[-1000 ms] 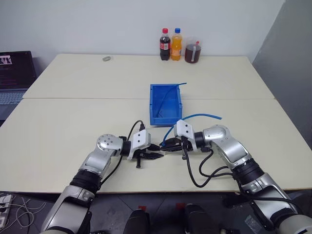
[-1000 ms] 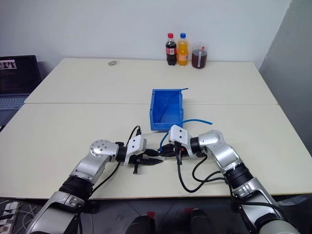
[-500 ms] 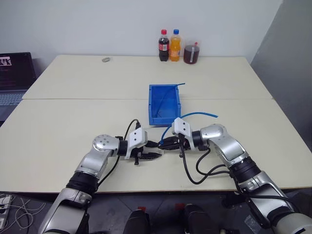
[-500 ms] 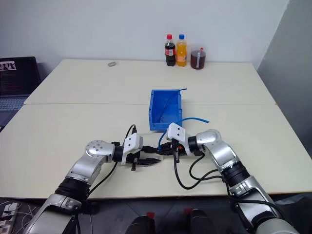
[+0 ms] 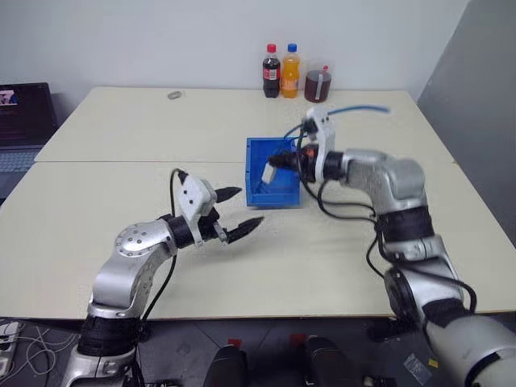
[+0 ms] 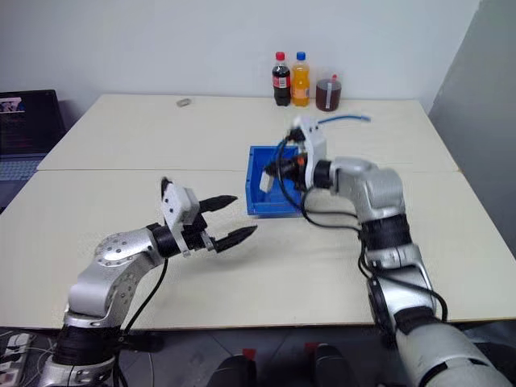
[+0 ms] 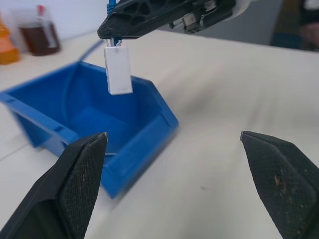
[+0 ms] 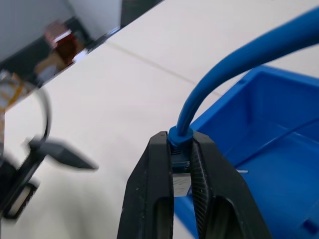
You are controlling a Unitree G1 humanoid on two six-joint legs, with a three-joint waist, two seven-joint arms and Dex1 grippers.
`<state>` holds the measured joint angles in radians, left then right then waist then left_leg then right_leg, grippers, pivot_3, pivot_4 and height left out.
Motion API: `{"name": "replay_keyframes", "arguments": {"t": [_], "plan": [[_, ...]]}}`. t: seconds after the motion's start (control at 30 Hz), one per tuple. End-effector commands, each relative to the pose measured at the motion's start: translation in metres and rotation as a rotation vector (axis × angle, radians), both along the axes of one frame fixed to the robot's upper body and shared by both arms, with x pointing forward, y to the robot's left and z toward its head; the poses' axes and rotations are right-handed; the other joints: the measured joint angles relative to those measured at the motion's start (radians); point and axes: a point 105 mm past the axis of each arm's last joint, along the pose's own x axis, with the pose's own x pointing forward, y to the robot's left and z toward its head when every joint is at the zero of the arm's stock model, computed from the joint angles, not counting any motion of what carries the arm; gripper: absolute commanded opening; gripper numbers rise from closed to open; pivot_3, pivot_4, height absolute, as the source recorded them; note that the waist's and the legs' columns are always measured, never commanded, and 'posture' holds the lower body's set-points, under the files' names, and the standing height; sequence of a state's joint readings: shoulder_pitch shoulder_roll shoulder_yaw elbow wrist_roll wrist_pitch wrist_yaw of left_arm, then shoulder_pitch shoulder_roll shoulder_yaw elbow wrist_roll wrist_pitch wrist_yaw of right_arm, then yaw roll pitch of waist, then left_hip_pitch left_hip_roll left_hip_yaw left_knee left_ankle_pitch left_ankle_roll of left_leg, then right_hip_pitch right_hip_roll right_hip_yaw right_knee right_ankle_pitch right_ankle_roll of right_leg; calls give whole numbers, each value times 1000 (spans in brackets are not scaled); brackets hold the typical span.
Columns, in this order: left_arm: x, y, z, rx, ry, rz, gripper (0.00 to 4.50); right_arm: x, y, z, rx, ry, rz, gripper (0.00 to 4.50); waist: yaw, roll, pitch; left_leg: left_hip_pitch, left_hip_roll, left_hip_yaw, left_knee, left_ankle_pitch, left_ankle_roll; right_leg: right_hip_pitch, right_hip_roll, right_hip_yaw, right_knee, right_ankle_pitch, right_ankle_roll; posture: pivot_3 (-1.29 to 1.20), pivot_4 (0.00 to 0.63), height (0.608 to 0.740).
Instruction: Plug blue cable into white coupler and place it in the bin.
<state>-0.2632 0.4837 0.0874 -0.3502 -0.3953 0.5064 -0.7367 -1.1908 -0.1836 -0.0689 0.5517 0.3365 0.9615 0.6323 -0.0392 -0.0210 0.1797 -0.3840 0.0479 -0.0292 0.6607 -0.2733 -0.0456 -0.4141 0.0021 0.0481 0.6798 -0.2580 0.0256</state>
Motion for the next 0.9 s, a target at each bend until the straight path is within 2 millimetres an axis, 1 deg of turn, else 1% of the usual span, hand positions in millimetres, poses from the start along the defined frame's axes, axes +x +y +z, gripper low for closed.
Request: {"name": "replay_keyframes", "arguments": {"t": [0.03,0.1,0.13,0.2,0.23,0.27,0.33,0.37,0.4,0.47,0.5,0.6,0.67,0.77,0.83,0.9], "plan": [[4,13,12,-34,-52,169,4479,25,-8,-5,-30,32,-115,216,1,0,0,0,0,0,0,0,0,0,0,0,-1,0,0,0,150,740],[3,17,11,-68,-44,226,4500,34,-8,-9,-35,54,-159,880,1,0,0,-1,0,1,0,0,0,0,0,0,-1,0,0,0,150,740],[2,16,10,-78,-40,235,4500,35,-8,-9,-35,60,-165,1000,0,0,0,-1,0,1,-1,0,0,0,0,0,-2,0,0,0,150,740],[-2,12,8,-89,-34,238,4500,35,-4,-11,-46,61,-148,1499,0,0,0,-3,-1,2,0,0,0,-1,-1,1,-2,0,0,0,150,740],[-3,11,8,-91,-32,238,4500,36,-3,-11,-51,62,-145,1648,-1,0,0,-4,-1,2,0,0,0,-3,-2,1,-2,0,0,0,150,740],[-4,10,7,-93,-31,241,4500,37,-3,-12,-63,55,-152,1923,-1,0,0,-9,-1,2,0,0,0,-6,-2,1,-1,0,0,0,150,740],[-5,10,8,-98,-33,250,4500,39,-6,-13,-80,42,-168,2477,0,0,0,-13,-1,2,1,0,0,-10,-2,0,0,0,0,0,150,740],[-5,10,8,-100,-34,254,4500,40,-6,-13,-85,37,-173,2637,1,0,0,-13,-1,1,1,0,0,-10,-2,0,0,0,0,0,150,740],[-4,12,9,-102,-38,266,4500,41,-8,-11,-91,26,-182,2959,1,0,0,-13,-1,1,1,0,0,-10,-2,-1,0,0,0,0,150,740],[-1,16,9,-99,-39,285,4500,45,-12,-9,-114,-7,-211,3377,0,0,0,-13,-1,1,0,0,0,-10,-2,-1,0,0,0,0,150,740],[0,17,9,-95,-38,293,4500,46,-15,-7,-121,-17,-224,3660,0,0,0,-13,-1,1,1,0,0,-10,-2,-1,0,0,0,0,150,740],[3,16,9,-91,-32,292,4500,48,-21,-3,-129,-34,-233,4343,0,0,0,-13,-1,1,1,0,0,-10,-2,-1,0,0,0,0,150,740],[5,14,9,-89,-28,284,4500,48,-28,1,-139,-46,-229,4343,2,0,0,-13,-1,1,1,0,0,-10,-2,-1,0,0,0,0,150,740],[8,14,9,-83,-16,278,4500,48,-44,2,-198,-81,-216,4343,4,0,0,-13,-1,1,1,0,0,-10,-2,-1,-1,0,0,0,150,740],[10,17,9,-78,-8,287,4500,46,-56,-2,-261,-113,-186,4343,4,0,0,-13,-1,1,1,0,0,-10,-2,-1,-1,0,0,0,150,740],[11,21,8,-74,-3,301,4500,40,-67,-10,-306,-126,-133,4343,5,0,0,-13,-1,1,0,0,0,-10,-2,-1,-1,0,0,0,150,740]]}}
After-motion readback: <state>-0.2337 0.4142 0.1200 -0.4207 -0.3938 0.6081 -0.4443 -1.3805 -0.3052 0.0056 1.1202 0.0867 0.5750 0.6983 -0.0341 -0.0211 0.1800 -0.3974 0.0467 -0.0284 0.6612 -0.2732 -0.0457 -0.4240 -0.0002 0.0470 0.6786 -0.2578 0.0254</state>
